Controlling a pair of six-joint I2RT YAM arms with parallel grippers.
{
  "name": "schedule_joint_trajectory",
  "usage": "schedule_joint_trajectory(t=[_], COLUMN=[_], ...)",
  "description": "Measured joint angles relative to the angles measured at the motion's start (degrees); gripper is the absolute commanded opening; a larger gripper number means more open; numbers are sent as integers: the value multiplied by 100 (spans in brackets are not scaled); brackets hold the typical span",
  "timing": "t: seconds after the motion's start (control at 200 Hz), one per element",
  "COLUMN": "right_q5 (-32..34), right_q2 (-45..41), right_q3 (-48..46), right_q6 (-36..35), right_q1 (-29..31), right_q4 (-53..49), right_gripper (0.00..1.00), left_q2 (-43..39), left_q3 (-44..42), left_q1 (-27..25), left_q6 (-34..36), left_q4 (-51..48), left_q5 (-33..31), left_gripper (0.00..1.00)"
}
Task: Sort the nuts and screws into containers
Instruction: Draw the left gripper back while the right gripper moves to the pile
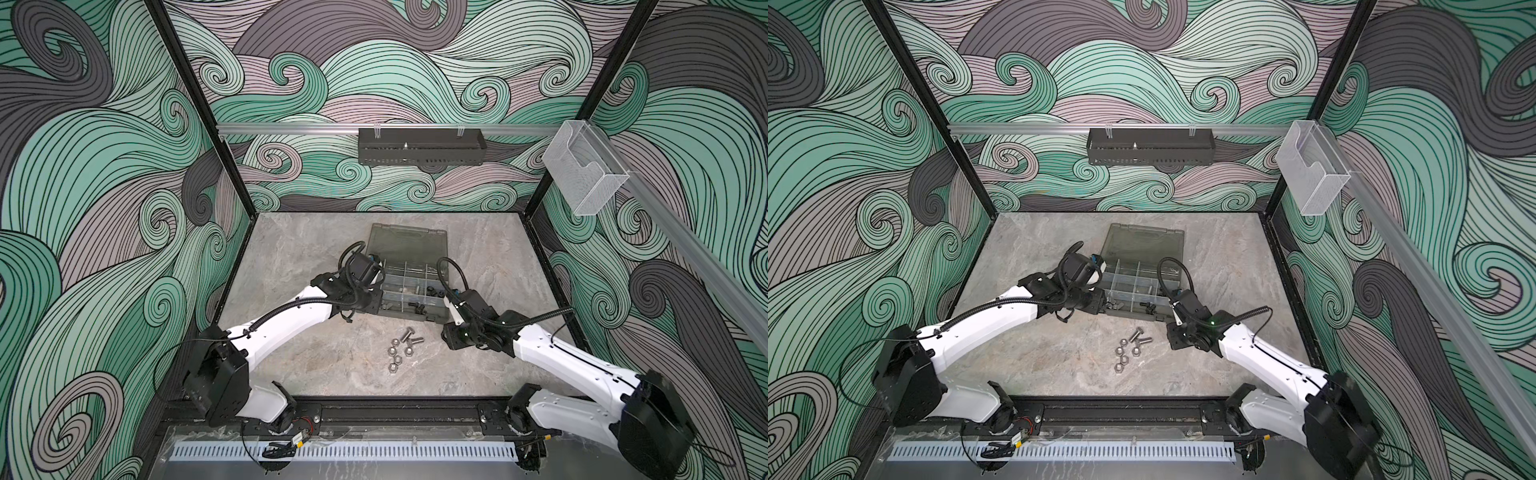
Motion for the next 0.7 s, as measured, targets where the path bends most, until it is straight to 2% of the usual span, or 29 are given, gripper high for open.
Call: schedule_joint_trajectory(t=[0.39, 0.7], right_q5=[-127, 48], right_q2=[831, 1526], right_q3=[326, 588], right_q6=[-551, -876], right_q1=[433, 894], right_q4=[437, 557], right_gripper=[46, 48], left_q2=[-1165, -1825], left_q3=[-1029, -1576], left_q1=[173, 208], left_q6=[-339, -581], left_q4=[-31, -33], left_q5=[-260, -417], left_gripper=[39, 39])
